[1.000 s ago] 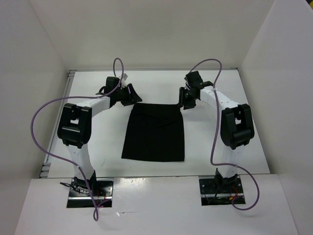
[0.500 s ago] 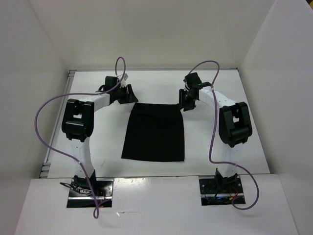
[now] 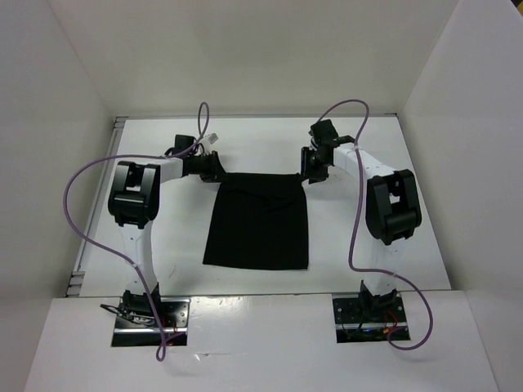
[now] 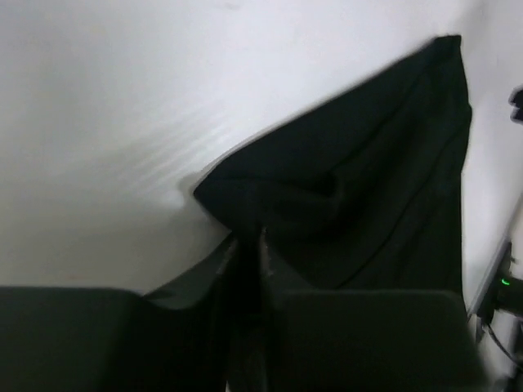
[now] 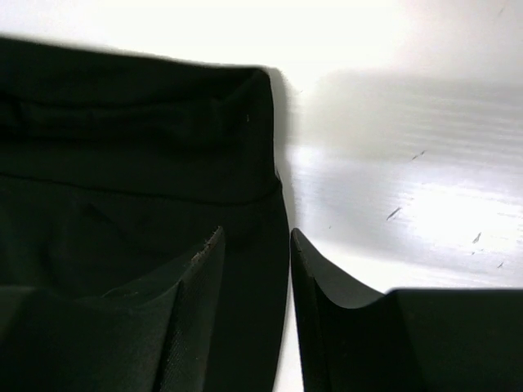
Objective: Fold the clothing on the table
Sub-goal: Fold the skirt
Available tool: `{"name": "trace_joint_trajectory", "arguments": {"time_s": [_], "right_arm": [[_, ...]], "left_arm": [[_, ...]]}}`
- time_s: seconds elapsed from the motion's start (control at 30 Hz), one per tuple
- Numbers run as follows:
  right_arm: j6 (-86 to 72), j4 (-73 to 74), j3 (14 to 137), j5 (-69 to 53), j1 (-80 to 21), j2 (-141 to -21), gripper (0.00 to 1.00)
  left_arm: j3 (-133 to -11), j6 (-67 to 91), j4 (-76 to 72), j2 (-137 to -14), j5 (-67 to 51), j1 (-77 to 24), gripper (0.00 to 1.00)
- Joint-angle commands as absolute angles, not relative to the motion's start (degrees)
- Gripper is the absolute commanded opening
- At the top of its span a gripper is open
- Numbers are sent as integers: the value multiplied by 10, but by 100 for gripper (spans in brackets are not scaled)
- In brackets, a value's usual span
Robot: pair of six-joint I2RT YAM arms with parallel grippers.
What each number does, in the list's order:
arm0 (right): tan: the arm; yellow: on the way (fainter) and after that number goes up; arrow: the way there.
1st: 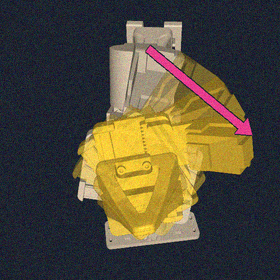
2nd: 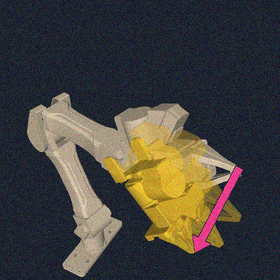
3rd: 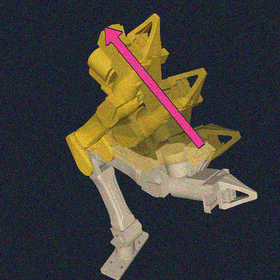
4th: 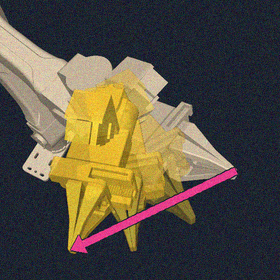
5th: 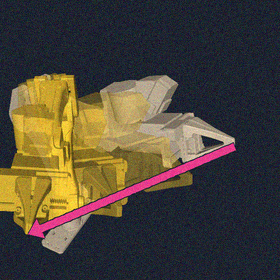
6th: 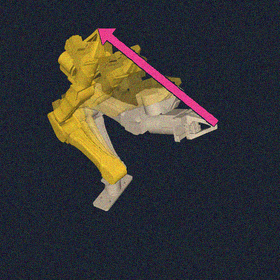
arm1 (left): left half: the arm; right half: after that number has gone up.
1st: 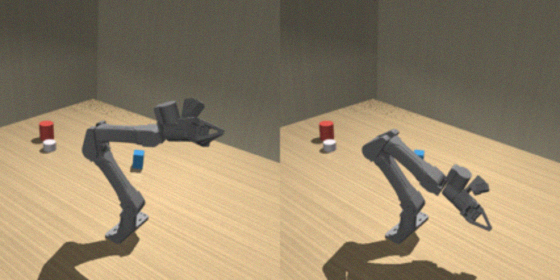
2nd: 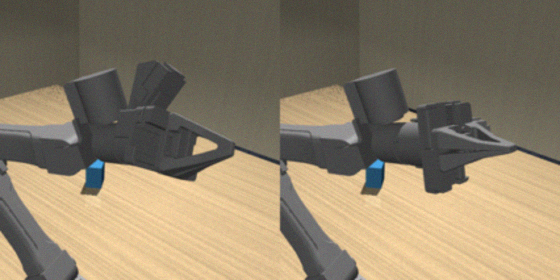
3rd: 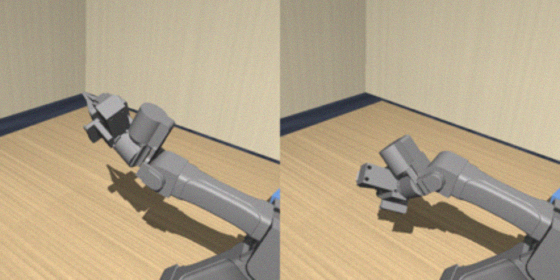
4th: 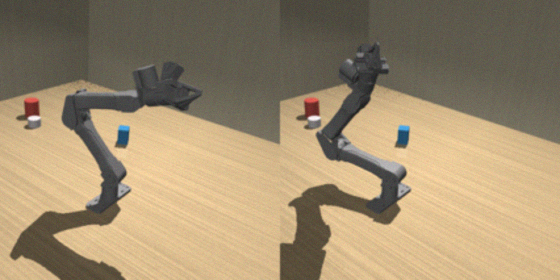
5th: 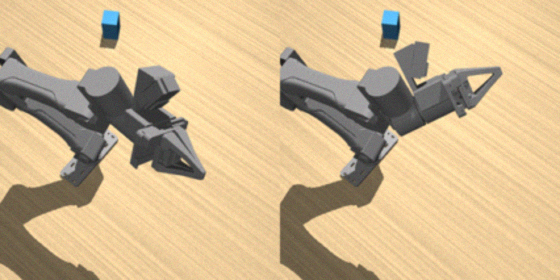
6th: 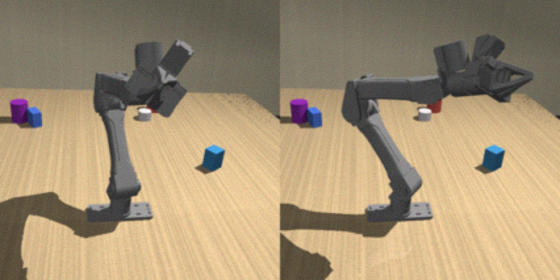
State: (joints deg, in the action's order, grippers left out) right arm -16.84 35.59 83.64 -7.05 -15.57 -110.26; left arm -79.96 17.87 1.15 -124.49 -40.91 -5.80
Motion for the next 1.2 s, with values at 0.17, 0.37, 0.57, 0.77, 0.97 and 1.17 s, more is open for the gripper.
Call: {"name": "trace_joint_trajectory", "arguments": {"time_s": [0.17, 0.37, 0.57, 0.77, 0.97, 1.17], "right_arm": [[-141, 323, 887, -53, -144, -1148, 41], [-123, 298, 892, -74, -144, -1181, 41], [-123, 278, 910, -128, -144, -1198, 41], [-118, 272, 937, -148, -144, -1221, 40], [-118, 266, 942, -141, -144, -1235, 39], [-106, 266, 942, -113, -144, -1245, 39]], "left_arm": [[-786, 190, -33, -1267, -497, -40, 0], [-786, 203, -39, -1260, -497, -34, 0], [-786, 203, -39, -1266, -504, -34, 0], [-786, 214, -49, -1271, -509, -34, 0], [-786, 214, -54, -1276, -509, -34, 0], [-786, 214, -54, -1276, -514, -34, 0]]}}
